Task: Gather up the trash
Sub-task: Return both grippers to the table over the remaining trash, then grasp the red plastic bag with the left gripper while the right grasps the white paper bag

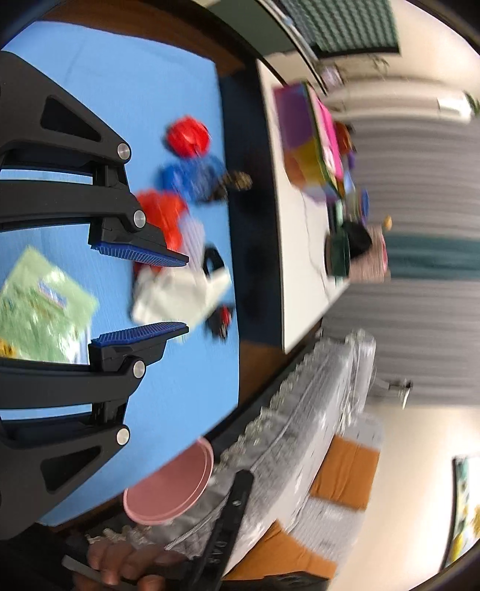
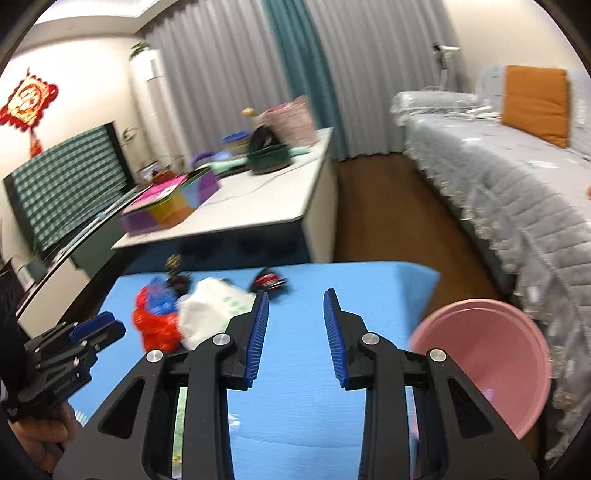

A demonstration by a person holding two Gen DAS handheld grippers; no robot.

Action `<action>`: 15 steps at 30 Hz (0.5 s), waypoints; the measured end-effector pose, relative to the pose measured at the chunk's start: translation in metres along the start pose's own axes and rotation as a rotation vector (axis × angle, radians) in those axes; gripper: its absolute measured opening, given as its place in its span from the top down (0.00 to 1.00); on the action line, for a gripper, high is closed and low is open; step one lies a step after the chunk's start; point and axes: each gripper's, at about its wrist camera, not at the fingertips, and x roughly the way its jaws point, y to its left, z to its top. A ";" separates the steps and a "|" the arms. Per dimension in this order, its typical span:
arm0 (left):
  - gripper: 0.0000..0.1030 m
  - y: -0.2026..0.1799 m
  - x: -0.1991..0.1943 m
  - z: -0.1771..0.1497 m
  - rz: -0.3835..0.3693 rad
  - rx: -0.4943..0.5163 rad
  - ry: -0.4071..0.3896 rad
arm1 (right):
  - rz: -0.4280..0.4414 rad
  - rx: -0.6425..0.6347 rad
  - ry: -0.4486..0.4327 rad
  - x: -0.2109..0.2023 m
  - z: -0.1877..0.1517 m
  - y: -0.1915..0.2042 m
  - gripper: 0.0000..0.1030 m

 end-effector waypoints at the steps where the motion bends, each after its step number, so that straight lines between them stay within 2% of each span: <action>1: 0.70 0.009 0.001 -0.005 0.022 -0.019 0.000 | 0.011 -0.006 0.013 0.008 -0.002 0.006 0.69; 7: 0.68 0.034 0.022 -0.019 0.075 -0.084 0.029 | 0.051 0.003 0.087 0.048 -0.014 0.023 0.68; 10: 0.58 0.045 0.032 -0.018 0.092 -0.113 0.024 | 0.069 -0.005 0.112 0.066 -0.018 0.031 0.67; 12: 0.53 0.050 0.040 -0.016 0.095 -0.136 0.026 | 0.077 -0.011 0.120 0.075 -0.018 0.035 0.59; 15: 0.52 0.053 0.052 -0.016 0.094 -0.152 0.035 | 0.085 -0.021 0.138 0.091 -0.019 0.038 0.48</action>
